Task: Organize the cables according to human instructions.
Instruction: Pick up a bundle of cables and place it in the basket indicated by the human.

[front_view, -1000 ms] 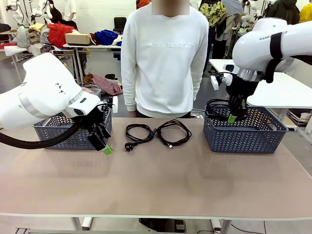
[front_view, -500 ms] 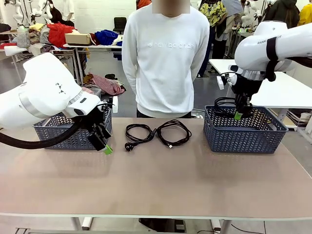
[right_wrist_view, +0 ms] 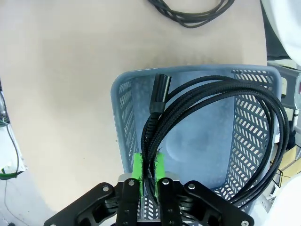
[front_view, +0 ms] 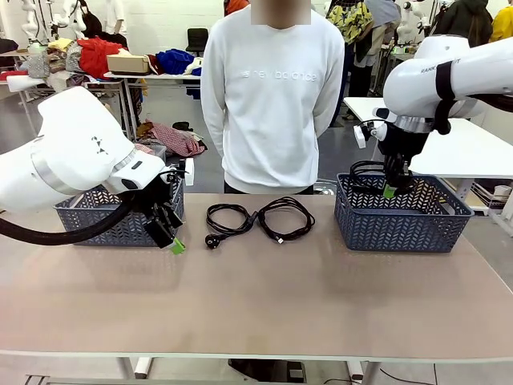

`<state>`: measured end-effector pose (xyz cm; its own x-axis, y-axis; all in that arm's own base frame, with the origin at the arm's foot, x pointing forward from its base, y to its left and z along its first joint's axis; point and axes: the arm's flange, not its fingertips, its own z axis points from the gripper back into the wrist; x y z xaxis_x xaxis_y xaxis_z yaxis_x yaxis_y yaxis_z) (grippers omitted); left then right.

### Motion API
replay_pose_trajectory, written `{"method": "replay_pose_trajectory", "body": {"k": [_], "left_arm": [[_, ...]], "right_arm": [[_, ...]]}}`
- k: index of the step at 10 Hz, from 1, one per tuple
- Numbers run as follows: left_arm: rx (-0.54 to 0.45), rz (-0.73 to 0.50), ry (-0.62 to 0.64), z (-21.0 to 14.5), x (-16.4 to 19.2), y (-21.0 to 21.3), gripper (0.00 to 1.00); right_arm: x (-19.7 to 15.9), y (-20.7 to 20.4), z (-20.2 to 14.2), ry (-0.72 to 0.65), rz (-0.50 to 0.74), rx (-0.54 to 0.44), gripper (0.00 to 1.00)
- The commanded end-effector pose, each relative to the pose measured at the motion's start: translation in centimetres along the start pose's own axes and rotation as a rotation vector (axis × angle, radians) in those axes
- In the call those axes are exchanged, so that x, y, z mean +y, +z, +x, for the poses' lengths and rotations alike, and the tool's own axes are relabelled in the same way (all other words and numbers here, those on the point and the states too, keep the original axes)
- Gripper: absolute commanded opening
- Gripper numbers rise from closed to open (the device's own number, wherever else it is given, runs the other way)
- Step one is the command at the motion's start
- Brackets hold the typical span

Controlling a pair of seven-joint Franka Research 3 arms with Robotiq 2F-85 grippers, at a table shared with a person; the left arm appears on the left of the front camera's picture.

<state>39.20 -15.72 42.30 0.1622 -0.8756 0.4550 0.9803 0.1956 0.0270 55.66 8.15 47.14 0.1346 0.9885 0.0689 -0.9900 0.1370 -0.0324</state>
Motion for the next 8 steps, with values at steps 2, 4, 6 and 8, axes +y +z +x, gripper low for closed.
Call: {"method": "replay_pose_trajectory", "body": {"k": [2,4,6,8], "left_arm": [[0.001,-0.006,0.006,-0.2,0.0,0.2,1.0],[0.001,-0.006,0.006,-0.2,0.0,0.2,1.0],[0.001,-0.006,0.006,-0.2,0.0,0.2,1.0],[0.001,-0.006,0.006,-0.2,0.0,0.2,1.0]], "right_arm": [[-0.4,-0.6,-0.2,-0.025,-0.006,0.011,0.12],[-0.9,-1.3,-1.3,-0.046,-0.022,0.01,0.12],[-1.1,-2.2,-2.3,-0.065,-0.03,0.012,0.12],[-1.4,-3.4,-2.7,-0.08,-0.045,0.012,0.12]]}}
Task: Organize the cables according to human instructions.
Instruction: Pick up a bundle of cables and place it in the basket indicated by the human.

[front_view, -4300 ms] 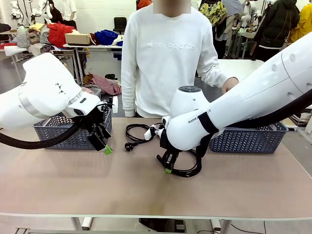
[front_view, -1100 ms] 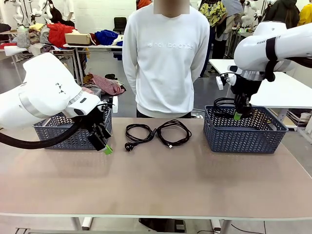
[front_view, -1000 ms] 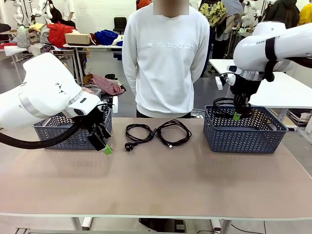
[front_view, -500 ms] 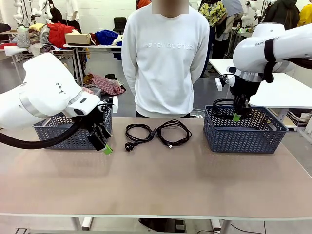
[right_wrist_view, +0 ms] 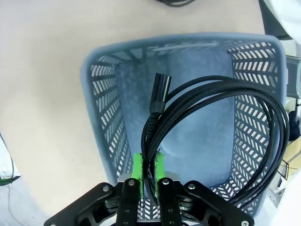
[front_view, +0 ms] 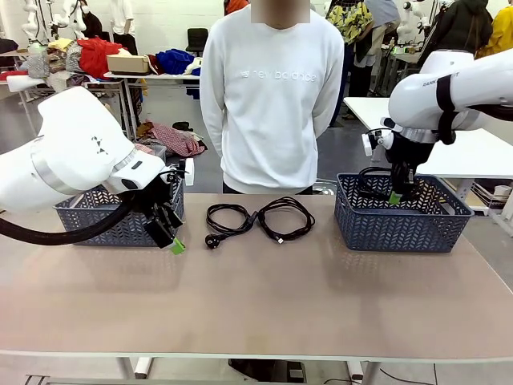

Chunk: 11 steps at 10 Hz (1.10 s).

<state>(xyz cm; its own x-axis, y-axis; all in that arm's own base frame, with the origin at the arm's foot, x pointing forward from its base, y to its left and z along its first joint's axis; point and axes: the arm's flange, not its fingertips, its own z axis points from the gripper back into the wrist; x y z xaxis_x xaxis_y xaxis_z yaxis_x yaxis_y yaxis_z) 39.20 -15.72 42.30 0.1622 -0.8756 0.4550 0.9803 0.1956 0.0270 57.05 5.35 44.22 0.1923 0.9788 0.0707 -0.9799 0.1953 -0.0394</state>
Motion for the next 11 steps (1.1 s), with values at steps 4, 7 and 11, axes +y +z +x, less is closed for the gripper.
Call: {"method": "replay_pose_trajectory", "body": {"k": [4,7,11], "left_arm": [[0.001,-0.006,0.006,-0.2,0.0,0.2,1.0],[0.001,-0.006,0.006,-0.2,0.0,0.2,1.0],[0.001,-0.006,0.006,-0.2,0.0,0.2,1.0]], "right_arm": [[-0.7,-2.2,0.3,0.014,-0.042,0.017,0.31],[-1.0,-1.9,0.2,0.0,-0.043,-0.009,0.6],[-1.2,-1.6,0.0,-0.01,-0.006,0.002,0.99]]}}
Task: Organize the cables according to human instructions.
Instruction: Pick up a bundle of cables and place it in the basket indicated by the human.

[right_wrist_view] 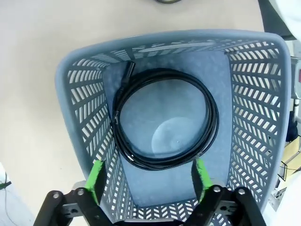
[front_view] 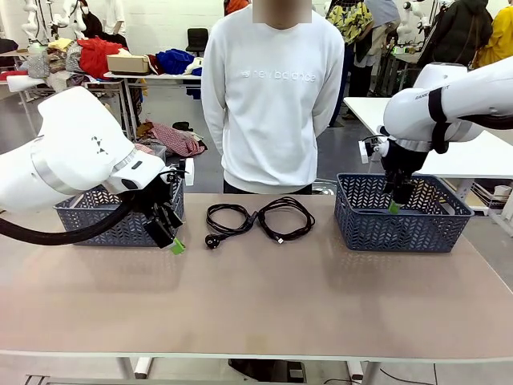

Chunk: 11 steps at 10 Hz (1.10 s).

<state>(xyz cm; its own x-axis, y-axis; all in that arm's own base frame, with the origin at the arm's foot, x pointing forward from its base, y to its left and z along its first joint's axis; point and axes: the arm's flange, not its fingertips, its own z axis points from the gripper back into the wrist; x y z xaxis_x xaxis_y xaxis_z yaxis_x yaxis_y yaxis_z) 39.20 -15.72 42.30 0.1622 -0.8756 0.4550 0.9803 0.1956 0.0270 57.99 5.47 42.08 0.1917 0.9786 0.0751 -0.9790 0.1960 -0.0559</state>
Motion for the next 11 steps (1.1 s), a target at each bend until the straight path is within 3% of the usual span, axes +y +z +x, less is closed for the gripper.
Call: {"method": "replay_pose_trajectory", "body": {"k": [1,7,11], "left_arm": [[0.001,-0.006,0.006,-0.2,0.0,0.2,1.0],[0.001,-0.006,0.006,-0.2,0.0,0.2,1.0],[0.001,-0.006,0.006,-0.2,0.0,0.2,1.0]], "right_arm": [[-0.6,0.8,-0.1,-0.014,0.011,0.011,1.0],[-1.9,1.3,0.1,-0.086,-0.034,0.028,1.0],[-1.2,1.2,-0.1,-0.035,-0.012,-0.003,1.0]]}}
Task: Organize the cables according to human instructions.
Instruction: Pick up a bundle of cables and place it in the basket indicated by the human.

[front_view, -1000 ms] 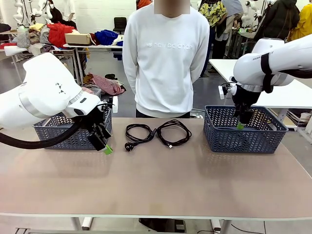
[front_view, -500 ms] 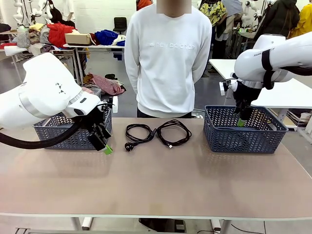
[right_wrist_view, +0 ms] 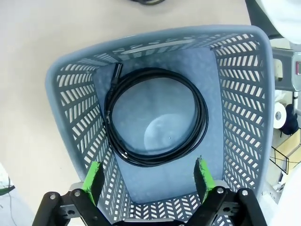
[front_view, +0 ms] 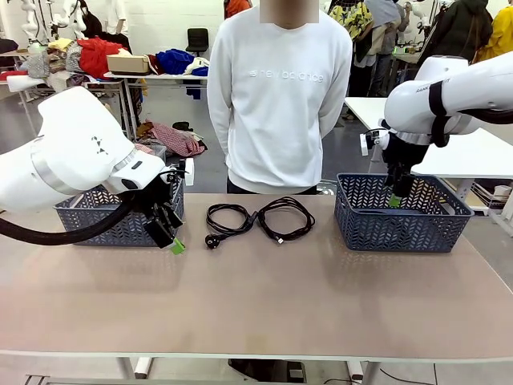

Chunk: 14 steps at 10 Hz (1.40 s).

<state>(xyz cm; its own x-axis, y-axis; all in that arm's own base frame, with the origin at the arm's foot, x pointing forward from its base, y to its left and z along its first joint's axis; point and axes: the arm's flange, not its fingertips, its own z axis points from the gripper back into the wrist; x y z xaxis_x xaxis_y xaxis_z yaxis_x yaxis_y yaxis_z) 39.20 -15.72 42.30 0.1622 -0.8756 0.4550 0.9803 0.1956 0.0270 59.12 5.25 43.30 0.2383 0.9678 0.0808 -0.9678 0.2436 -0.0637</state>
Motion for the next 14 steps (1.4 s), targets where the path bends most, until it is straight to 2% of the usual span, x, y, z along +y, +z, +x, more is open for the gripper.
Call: {"method": "replay_pose_trajectory", "body": {"k": [1,3,5,11,14], "left_arm": [[0.001,-0.006,0.006,-0.2,0.0,0.2,1.0],[0.001,-0.006,0.006,-0.2,0.0,0.2,1.0],[0.001,-0.006,0.006,-0.2,0.0,0.2,1.0],[0.001,-0.006,0.006,-0.2,0.0,0.2,1.0],[0.001,-0.006,0.006,-0.2,0.0,0.2,1.0]], "right_arm": [[0.0,0.0,-0.2,0.013,0.0,0.0,1.0],[0.0,0.0,0.0,0.0,0.0,0.0,1.0],[1.2,1.9,-0.2,-0.089,0.016,-0.102,1.0],[9.7,4.0,0.4,-0.167,0.018,-0.248,1.0],[14.3,4.0,1.5,-0.11,0.007,-0.341,1.0]]}}
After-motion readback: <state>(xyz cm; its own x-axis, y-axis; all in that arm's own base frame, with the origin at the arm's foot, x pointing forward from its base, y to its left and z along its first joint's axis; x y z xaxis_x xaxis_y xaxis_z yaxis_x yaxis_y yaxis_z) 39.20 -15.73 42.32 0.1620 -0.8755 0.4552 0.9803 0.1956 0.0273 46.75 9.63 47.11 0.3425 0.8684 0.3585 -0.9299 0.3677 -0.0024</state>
